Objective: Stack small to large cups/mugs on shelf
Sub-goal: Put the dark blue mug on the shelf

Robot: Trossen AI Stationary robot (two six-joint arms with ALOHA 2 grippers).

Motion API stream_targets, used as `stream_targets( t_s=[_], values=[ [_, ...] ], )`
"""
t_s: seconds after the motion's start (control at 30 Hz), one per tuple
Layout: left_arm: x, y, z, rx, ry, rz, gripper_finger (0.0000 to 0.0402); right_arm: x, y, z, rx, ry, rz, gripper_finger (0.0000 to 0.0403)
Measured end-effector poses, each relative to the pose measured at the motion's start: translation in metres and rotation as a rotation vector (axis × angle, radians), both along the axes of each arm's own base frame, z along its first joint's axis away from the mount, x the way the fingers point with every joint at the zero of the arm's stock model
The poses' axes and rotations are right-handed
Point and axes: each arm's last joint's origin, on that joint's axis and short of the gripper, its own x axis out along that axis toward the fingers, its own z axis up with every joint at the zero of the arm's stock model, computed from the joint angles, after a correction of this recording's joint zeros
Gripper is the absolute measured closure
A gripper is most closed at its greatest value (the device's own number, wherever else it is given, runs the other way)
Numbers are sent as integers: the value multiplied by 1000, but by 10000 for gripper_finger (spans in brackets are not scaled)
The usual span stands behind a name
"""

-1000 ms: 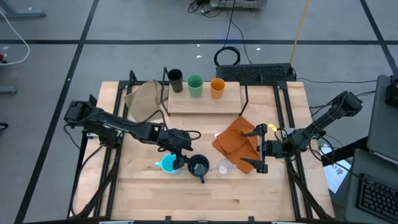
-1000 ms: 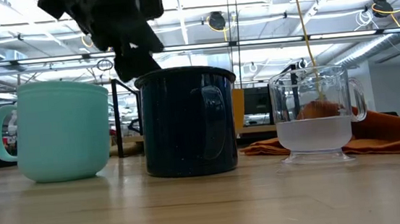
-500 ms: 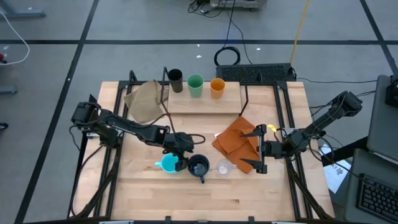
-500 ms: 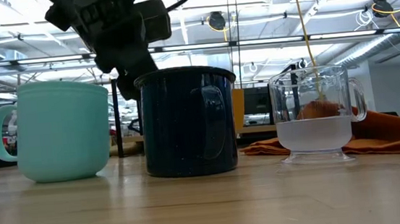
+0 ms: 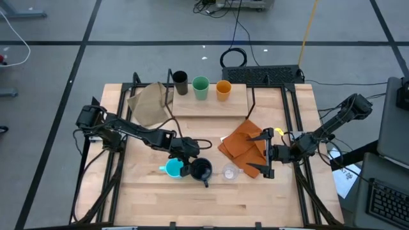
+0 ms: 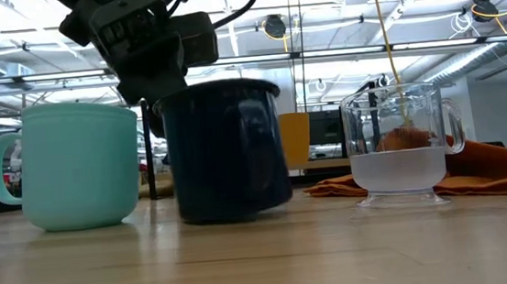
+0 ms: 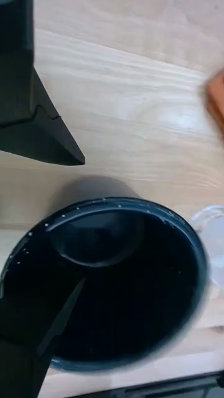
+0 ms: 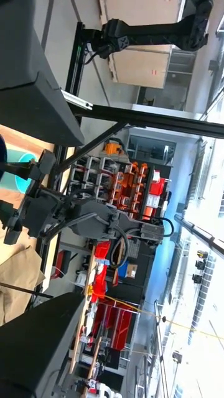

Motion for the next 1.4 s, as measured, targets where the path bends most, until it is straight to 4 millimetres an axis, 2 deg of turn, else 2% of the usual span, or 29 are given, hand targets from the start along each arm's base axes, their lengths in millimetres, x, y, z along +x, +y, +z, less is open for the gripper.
stream_targets(
  t_s=[0.73,0.93,1.23,1.3,1.4],
  values=[
    [2,1,2,4,-29,-5,119,0,0,0,-4,4,0,9],
    [4,5,2,9,-43,-9,193,0,0,0,-3,4,0,9],
    [5,18,3,-32,-48,-33,371,0,0,0,-4,4,0,9],
    [6,19,4,-42,-58,-51,384,0,0,-1,-4,5,0,9],
    [6,20,4,-37,-65,-51,378,0,0,-1,-4,5,0,9]
  ],
)
